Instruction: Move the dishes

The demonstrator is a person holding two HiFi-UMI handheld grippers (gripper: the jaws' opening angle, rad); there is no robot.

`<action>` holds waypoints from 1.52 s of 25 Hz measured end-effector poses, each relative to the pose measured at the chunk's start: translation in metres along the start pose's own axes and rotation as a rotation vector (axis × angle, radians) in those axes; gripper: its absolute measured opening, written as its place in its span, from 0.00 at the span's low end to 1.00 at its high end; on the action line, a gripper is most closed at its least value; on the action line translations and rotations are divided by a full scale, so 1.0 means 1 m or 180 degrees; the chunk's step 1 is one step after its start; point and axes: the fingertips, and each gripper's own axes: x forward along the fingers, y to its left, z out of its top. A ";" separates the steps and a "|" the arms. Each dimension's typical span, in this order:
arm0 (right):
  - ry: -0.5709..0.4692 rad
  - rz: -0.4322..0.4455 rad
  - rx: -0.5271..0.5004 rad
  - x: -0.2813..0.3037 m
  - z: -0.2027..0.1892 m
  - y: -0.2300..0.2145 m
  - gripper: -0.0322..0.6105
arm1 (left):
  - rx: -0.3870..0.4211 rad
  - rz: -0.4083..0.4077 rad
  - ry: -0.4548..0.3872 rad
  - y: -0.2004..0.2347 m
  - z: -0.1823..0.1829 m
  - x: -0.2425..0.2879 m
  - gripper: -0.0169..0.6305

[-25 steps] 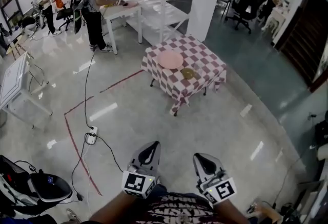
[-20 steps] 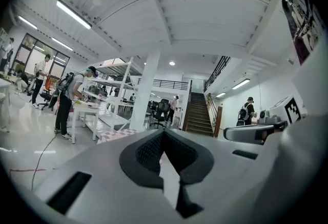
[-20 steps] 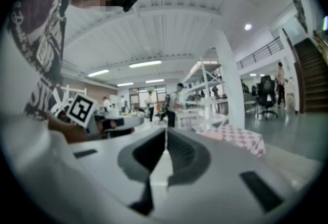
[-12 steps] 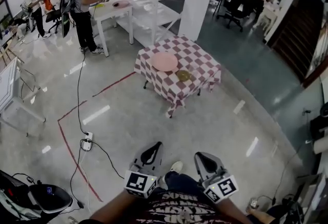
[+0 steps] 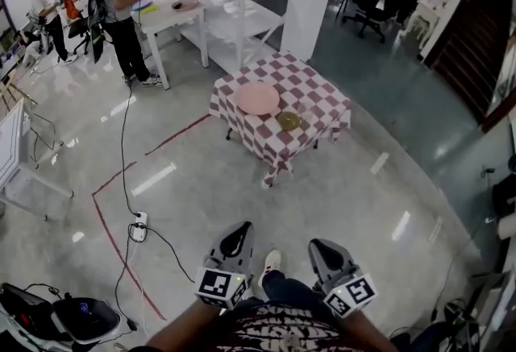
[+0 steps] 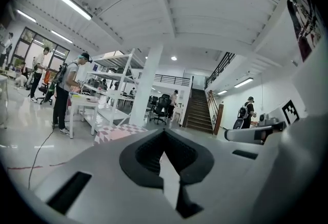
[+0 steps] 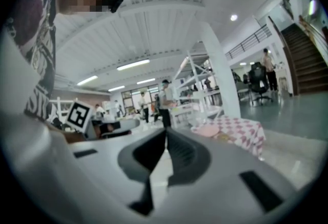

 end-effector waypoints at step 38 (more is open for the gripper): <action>0.0082 0.0755 -0.0029 0.119 0.040 -0.127 0.11 | 0.0353 0.0458 0.0029 0.024 0.039 0.143 0.06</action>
